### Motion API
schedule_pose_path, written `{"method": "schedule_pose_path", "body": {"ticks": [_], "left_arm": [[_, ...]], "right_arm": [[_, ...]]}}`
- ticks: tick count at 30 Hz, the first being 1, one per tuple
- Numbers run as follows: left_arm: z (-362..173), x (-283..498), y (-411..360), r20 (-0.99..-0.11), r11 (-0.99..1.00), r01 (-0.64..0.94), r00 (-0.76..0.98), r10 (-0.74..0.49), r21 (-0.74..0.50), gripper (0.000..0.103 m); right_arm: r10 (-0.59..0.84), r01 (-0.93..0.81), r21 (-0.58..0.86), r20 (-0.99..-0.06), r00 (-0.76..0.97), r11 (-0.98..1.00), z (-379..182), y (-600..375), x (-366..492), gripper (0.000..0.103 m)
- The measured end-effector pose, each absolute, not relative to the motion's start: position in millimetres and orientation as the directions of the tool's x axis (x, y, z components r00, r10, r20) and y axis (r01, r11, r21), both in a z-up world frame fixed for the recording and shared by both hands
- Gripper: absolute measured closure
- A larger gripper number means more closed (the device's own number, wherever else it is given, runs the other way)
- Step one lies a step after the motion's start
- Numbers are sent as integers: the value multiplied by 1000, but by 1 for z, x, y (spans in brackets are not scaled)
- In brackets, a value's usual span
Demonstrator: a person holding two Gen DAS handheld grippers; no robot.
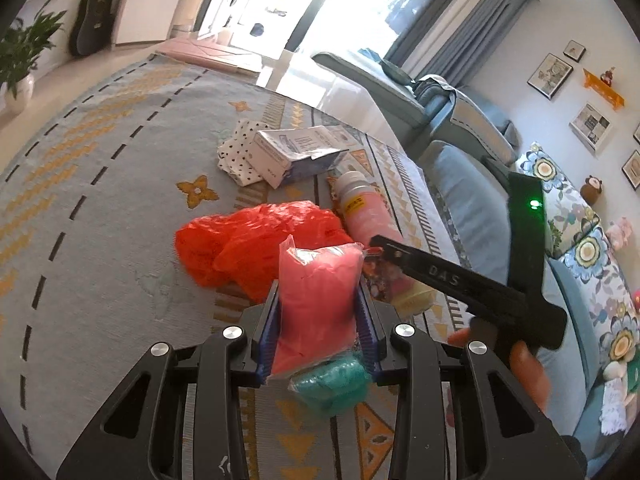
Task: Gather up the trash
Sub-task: 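Grasp the pink bottle with the right tool while the left tool grasps the pink bag, then carry the bottle and pink bag over the basket and release both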
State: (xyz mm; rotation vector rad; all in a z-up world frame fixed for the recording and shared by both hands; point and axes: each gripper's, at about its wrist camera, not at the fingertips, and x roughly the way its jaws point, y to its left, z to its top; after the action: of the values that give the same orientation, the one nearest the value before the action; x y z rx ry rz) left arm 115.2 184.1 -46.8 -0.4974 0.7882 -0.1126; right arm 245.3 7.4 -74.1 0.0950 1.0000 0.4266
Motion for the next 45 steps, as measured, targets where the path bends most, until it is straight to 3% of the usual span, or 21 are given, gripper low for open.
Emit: {"method": "schedule_pose_path", "body": {"ticks": [5, 15, 25, 36, 45], "left_arm": [[-47, 113, 183, -652, 880, -84, 706, -278, -467, 70], [-12, 93, 163, -558, 874, 20, 762, -328, -486, 70], [38, 67, 66, -447, 827, 242, 746, -493, -508, 70], [10, 72, -95, -510, 770, 423, 580, -635, -477, 70], [-22, 89, -159, -577, 765, 450, 503, -644, -461, 70]], "right_arm": [[485, -274, 405, -785, 386, 872, -89, -4, 254, 56], [417, -261, 326, -703, 575, 909, -35, -50, 196, 57], [363, -181, 345, -593, 719, 921, 31, -171, 98, 57], [172, 110, 374, -642, 747, 921, -12, -318, 38, 57], [146, 264, 435, -708, 691, 861, -48, -374, 30, 57]]}}
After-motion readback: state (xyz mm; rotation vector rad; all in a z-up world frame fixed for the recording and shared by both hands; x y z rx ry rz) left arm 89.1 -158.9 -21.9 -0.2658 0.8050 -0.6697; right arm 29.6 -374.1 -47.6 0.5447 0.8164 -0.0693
